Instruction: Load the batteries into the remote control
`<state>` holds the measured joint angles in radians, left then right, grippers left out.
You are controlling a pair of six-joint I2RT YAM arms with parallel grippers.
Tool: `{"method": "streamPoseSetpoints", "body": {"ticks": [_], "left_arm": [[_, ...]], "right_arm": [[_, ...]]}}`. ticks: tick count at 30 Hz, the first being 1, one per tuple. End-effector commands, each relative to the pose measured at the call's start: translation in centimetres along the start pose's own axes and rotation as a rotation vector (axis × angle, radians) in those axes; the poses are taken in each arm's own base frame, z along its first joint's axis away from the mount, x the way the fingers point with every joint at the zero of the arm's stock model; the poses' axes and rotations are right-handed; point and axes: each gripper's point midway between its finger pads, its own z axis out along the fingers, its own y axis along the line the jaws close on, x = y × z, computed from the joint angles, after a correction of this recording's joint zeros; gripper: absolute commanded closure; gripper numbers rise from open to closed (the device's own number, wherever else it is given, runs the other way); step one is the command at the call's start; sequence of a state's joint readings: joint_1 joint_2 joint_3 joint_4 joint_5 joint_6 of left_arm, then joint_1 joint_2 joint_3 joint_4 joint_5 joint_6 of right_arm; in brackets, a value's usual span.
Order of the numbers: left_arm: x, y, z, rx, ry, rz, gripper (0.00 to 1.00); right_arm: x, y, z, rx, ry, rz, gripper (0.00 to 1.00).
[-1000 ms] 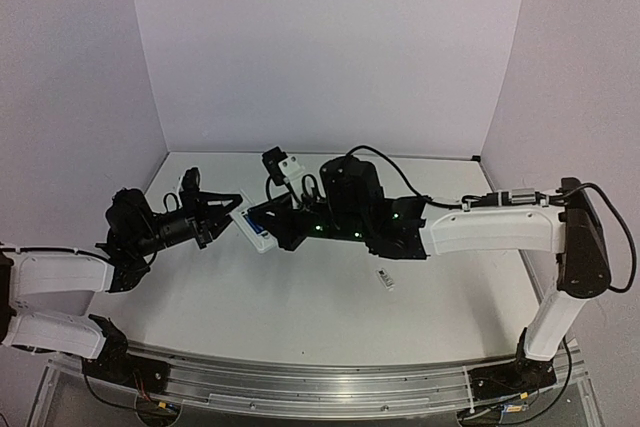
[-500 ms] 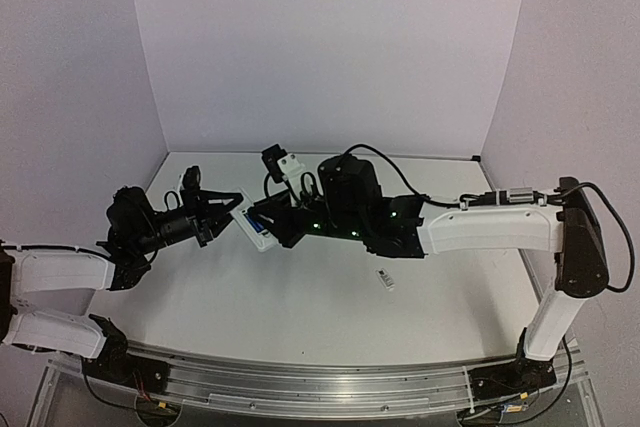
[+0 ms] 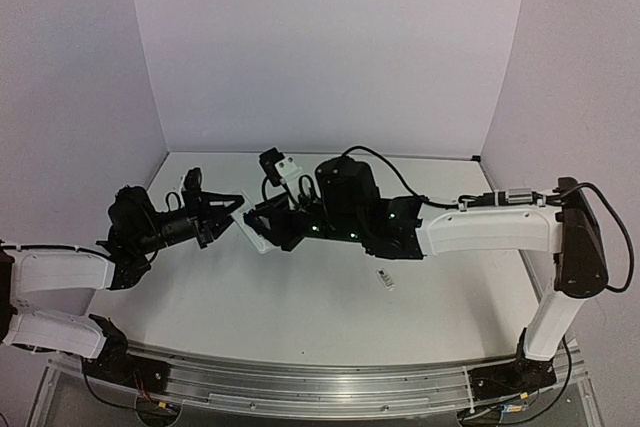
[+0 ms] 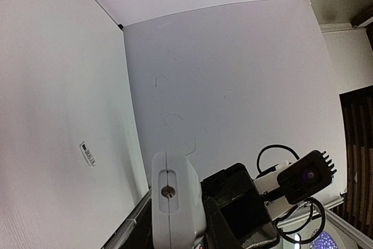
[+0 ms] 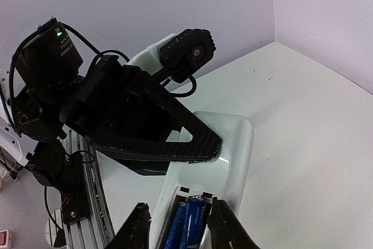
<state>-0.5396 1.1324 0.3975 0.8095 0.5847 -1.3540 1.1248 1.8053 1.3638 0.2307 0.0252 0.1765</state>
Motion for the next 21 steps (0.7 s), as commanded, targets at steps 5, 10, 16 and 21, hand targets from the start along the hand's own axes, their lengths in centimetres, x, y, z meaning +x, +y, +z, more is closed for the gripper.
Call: {"method": "streamPoseSetpoints", "body": {"ticks": [5, 10, 16, 21], "left_arm": [[0.7, -8.0, -0.1, 0.232, 0.074, 0.210, 1.00], [0.8, -7.6, 0.1, 0.231, 0.080, 0.212, 1.00], [0.8, -6.3, 0.6, 0.222, 0.088, 0.200, 1.00], [0.7, -5.4, 1.0, 0.214, 0.090, 0.193, 1.00]], "right_arm": [[2.8, -3.5, -0.5, 0.159, 0.145, 0.070, 0.46], [2.0, -2.9, -0.9, 0.134, 0.137, 0.095, 0.43], [0.3, -0.9, -2.0, 0.047, 0.137, 0.153, 0.30], [-0.6, 0.0, -2.9, 0.016, 0.135, 0.195, 0.22]]}}
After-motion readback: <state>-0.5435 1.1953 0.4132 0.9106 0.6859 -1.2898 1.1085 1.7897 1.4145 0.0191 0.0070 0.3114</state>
